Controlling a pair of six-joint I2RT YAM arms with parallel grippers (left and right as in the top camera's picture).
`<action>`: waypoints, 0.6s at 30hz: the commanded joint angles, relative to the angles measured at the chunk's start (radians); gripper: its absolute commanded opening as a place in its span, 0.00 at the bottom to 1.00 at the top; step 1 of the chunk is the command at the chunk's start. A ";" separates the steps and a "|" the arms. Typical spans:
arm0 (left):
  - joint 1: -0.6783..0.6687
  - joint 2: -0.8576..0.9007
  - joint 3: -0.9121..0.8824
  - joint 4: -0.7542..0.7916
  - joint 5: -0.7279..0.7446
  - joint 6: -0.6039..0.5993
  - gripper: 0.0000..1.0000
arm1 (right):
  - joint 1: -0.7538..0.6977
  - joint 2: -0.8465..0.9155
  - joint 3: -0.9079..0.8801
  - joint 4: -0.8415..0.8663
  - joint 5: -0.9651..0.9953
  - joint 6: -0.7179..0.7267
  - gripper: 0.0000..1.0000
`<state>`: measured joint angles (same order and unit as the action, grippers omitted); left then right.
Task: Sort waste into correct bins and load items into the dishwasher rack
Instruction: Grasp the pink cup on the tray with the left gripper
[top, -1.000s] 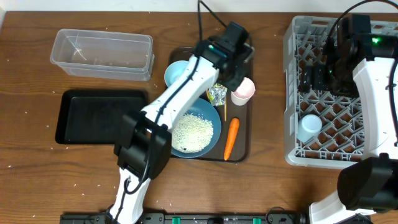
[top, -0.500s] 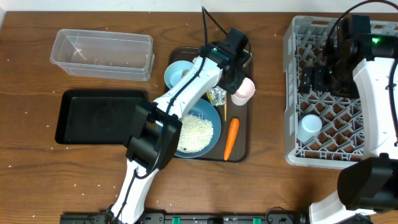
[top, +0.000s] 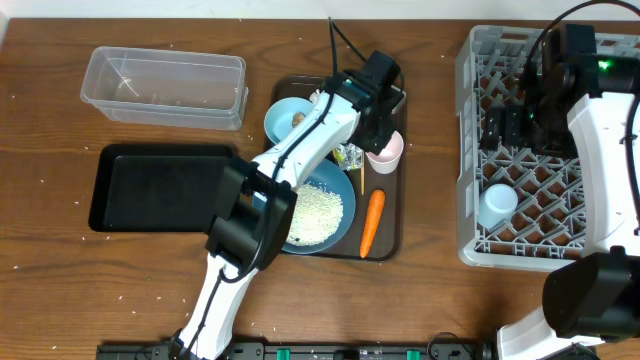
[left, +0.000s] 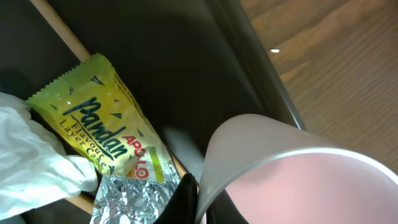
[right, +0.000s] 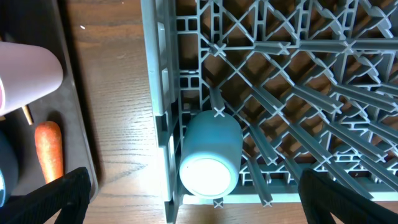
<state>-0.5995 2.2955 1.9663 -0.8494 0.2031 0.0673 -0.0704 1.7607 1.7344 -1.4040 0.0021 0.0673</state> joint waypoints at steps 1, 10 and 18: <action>0.003 0.021 0.017 -0.013 -0.001 -0.024 0.07 | -0.002 0.006 0.016 0.006 -0.047 -0.005 0.99; 0.137 -0.119 0.023 -0.032 0.408 -0.046 0.06 | 0.000 0.006 0.016 0.185 -0.515 -0.109 0.97; 0.345 -0.164 0.023 0.017 0.985 -0.046 0.06 | 0.070 0.006 0.013 0.415 -0.818 -0.144 0.97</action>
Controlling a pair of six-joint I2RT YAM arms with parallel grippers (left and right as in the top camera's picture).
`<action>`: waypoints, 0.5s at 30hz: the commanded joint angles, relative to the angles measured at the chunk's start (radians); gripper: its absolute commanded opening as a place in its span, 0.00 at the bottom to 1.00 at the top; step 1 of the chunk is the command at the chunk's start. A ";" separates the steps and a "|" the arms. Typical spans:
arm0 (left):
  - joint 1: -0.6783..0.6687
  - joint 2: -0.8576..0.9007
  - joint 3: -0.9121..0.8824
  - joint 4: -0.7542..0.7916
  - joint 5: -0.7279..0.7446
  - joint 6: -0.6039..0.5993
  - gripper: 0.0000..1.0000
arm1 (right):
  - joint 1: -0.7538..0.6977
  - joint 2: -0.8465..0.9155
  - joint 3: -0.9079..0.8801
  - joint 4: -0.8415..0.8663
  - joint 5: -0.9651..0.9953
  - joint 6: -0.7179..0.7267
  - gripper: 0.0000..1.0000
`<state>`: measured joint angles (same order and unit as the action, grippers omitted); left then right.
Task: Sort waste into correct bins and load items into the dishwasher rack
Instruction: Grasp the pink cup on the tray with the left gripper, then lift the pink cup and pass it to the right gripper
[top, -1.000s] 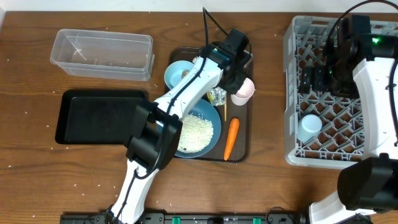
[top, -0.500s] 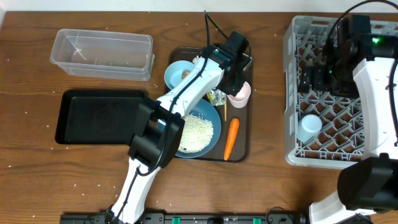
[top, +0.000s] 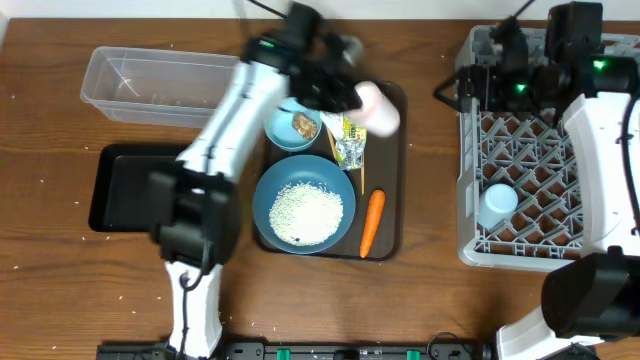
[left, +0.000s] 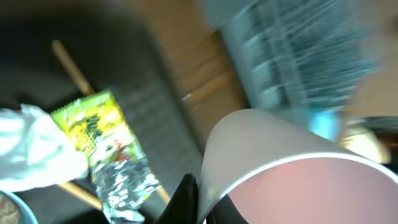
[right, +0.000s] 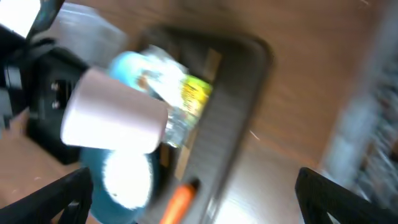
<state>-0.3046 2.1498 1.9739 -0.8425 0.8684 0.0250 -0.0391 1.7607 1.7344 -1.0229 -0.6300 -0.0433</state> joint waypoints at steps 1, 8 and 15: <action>0.069 -0.018 0.015 0.018 0.370 -0.004 0.06 | 0.049 0.006 0.011 0.062 -0.214 -0.033 0.97; 0.148 -0.018 0.015 0.069 0.623 -0.003 0.06 | 0.124 0.007 -0.027 0.324 -0.373 0.017 0.93; 0.163 -0.018 0.015 0.130 0.703 -0.005 0.06 | 0.170 0.007 -0.063 0.460 -0.459 0.053 0.91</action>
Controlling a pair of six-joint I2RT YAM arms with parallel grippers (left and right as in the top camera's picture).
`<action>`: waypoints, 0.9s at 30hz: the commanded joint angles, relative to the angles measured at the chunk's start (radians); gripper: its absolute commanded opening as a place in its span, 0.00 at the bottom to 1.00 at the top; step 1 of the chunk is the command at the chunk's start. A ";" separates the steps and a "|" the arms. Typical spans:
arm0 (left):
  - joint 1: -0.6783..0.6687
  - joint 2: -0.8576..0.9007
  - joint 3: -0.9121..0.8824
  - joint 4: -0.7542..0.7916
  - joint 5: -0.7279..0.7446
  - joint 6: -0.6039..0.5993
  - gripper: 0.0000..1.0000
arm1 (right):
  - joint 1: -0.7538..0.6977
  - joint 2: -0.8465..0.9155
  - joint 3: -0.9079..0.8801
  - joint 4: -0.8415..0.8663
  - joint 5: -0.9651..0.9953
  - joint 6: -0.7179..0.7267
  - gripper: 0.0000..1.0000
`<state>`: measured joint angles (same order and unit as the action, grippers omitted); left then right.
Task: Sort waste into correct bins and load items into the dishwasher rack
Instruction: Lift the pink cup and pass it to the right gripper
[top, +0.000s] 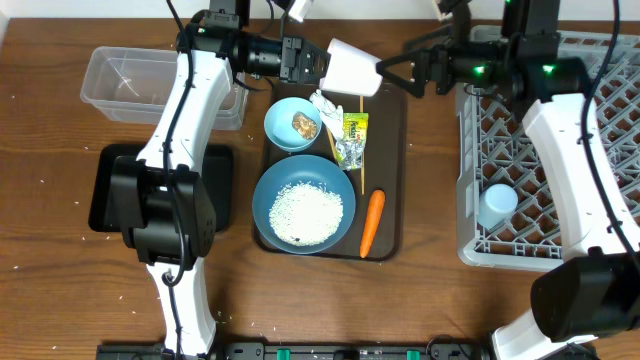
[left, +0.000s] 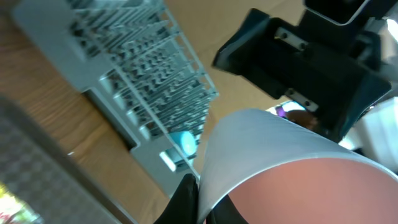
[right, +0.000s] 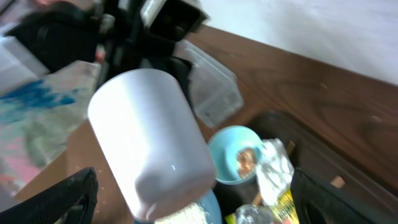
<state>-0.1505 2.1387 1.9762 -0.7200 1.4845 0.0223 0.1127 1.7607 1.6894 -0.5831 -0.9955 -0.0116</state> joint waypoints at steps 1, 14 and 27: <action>0.009 -0.007 0.013 0.008 0.087 -0.001 0.06 | 0.023 0.007 -0.019 0.025 -0.093 0.022 0.91; 0.008 -0.007 0.013 0.023 0.087 -0.002 0.06 | 0.044 0.007 -0.164 0.192 -0.161 0.056 0.87; -0.007 -0.007 0.011 0.022 0.048 -0.001 0.06 | 0.101 0.007 -0.200 0.357 -0.164 0.131 0.75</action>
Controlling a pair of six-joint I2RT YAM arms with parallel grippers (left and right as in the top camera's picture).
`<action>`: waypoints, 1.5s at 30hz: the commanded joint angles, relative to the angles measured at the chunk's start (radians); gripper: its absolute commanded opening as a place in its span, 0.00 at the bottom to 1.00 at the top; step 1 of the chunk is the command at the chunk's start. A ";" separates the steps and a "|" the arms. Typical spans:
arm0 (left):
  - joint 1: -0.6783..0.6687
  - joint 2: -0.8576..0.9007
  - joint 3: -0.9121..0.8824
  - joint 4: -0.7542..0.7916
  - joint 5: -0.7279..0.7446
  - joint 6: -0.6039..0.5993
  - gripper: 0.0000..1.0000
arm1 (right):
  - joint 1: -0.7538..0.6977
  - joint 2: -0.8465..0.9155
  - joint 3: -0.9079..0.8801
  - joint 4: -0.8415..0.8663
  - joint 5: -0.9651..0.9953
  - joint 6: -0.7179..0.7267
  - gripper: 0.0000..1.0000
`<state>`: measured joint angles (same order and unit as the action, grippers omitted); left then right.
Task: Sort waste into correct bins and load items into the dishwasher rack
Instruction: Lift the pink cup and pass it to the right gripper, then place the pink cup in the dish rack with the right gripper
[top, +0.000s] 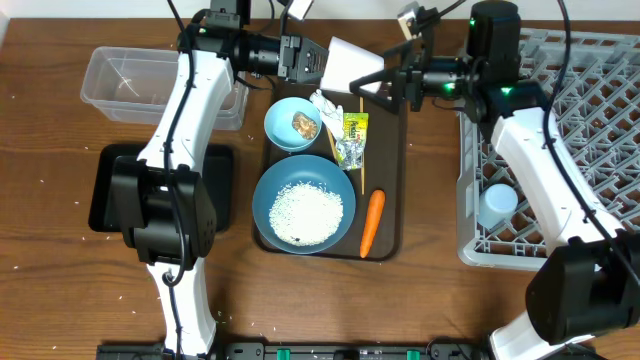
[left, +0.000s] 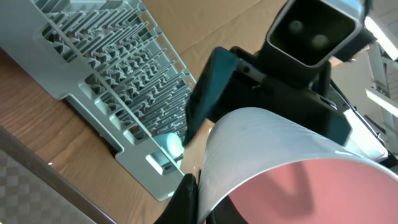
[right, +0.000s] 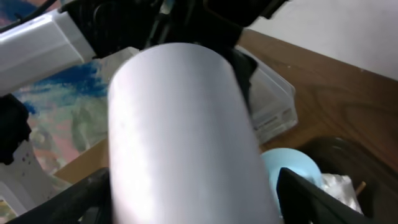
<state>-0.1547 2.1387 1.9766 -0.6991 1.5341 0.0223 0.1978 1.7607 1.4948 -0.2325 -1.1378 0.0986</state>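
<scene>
A pink cup with a pale outside (top: 349, 64) hangs on its side in the air over the far edge of the dark tray (top: 393, 185). My left gripper (top: 312, 62) is shut on its rim, one finger inside and one outside (left: 186, 198). My right gripper (top: 386, 80) faces it from the right, open, with the cup's base end (right: 186, 130) between its spread fingers (right: 87, 202). Bare room shows beside the cup on its right side. The grey dishwasher rack (top: 470, 150) stands at the right.
On the tray lie a blue bowl of rice (top: 303, 205), a small blue bowl with scraps (top: 293, 122), wrappers and tissue (top: 350, 135), a chopstick and a carrot (top: 371, 222). A blue cup (top: 497, 207) sits upside down in the rack. A clear bin (top: 165, 85) and a black bin (top: 150, 190) stand at the left.
My right gripper has come closer to the cup: it was a little to the right of it, and now its open fingers stand on either side of the base. The left arm has not moved.
My left gripper was shut on the cup's rim while the cup stood on the tray's right side, the right gripper over the rack. Then the cup was off the tray. Then it hung sideways beyond the tray, the right gripper facing it, now around it.
</scene>
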 joint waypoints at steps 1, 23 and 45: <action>-0.003 -0.007 0.011 0.001 -0.002 -0.001 0.06 | 0.016 0.007 -0.005 0.006 -0.023 0.021 0.73; -0.004 -0.007 0.010 -0.106 -0.351 -0.001 0.33 | -0.094 0.007 -0.005 -0.005 -0.010 0.021 0.40; -0.004 -0.006 -0.002 -0.231 -0.848 0.000 0.35 | -0.282 -0.053 0.118 -0.579 0.635 0.019 0.34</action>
<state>-0.1600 2.1384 1.9762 -0.9249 0.7280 0.0193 -0.0757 1.7596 1.5337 -0.7692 -0.7002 0.1307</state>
